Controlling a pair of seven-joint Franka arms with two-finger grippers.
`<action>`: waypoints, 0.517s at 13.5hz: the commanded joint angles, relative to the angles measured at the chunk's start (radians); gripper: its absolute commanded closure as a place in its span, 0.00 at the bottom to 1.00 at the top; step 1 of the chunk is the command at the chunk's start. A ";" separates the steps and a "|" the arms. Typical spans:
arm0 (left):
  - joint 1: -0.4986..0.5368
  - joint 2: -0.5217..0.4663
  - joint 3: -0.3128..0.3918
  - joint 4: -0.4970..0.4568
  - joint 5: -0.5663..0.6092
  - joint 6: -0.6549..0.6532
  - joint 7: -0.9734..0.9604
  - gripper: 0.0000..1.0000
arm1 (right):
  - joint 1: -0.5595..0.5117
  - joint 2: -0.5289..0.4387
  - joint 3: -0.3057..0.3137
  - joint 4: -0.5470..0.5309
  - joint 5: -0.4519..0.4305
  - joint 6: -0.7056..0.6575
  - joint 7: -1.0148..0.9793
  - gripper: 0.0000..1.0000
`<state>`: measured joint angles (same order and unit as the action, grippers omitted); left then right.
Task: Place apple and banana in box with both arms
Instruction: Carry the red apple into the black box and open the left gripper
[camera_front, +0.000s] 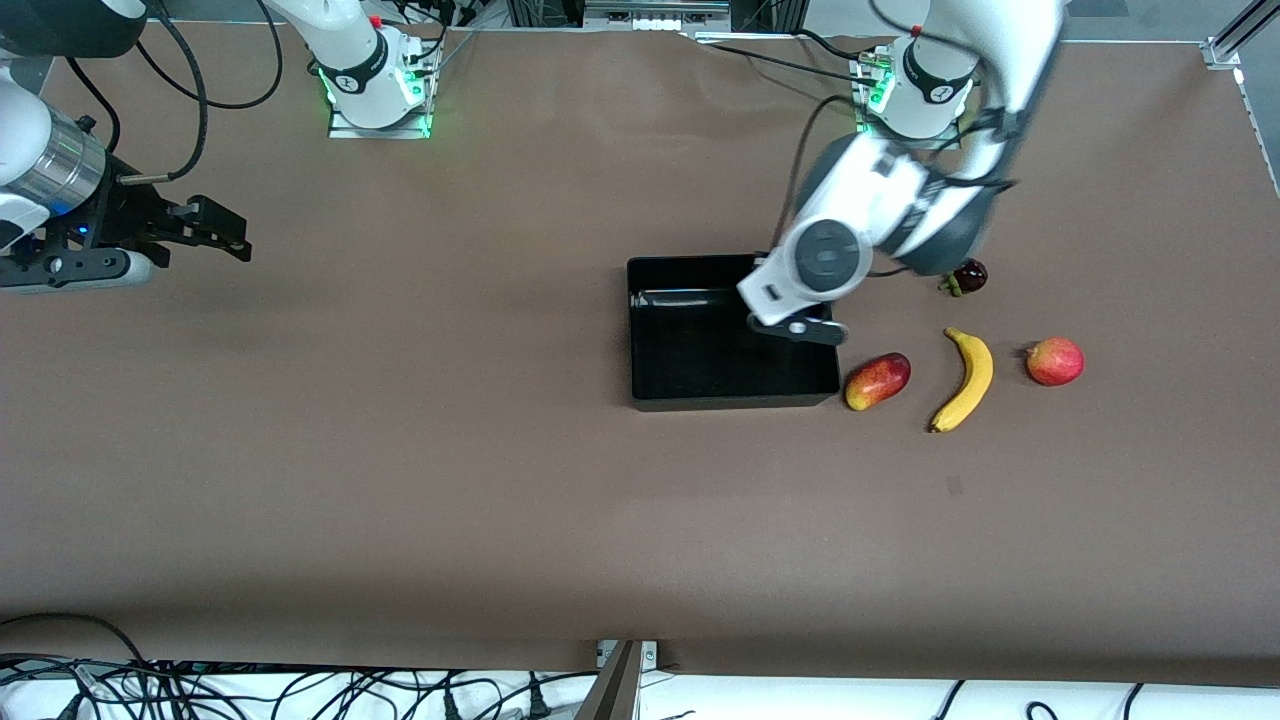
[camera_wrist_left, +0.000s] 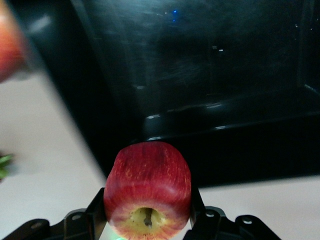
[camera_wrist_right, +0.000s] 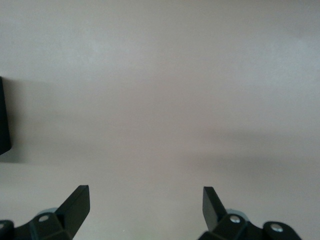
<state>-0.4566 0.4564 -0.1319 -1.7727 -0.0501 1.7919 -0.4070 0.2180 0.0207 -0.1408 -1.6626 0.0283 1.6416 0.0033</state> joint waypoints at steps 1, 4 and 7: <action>0.001 0.097 0.012 0.015 -0.011 0.104 -0.007 0.86 | -0.011 -0.010 0.026 0.017 -0.051 0.004 -0.005 0.00; -0.014 0.129 0.014 0.015 -0.011 0.141 -0.004 0.85 | 0.006 0.002 0.032 0.041 -0.073 0.006 0.007 0.00; -0.011 0.130 0.012 0.016 -0.013 0.126 -0.016 0.00 | 0.006 0.007 0.032 0.044 -0.065 0.004 0.009 0.00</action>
<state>-0.4640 0.5961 -0.1261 -1.7719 -0.0501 1.9406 -0.4181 0.2245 0.0209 -0.1133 -1.6353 -0.0261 1.6473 0.0043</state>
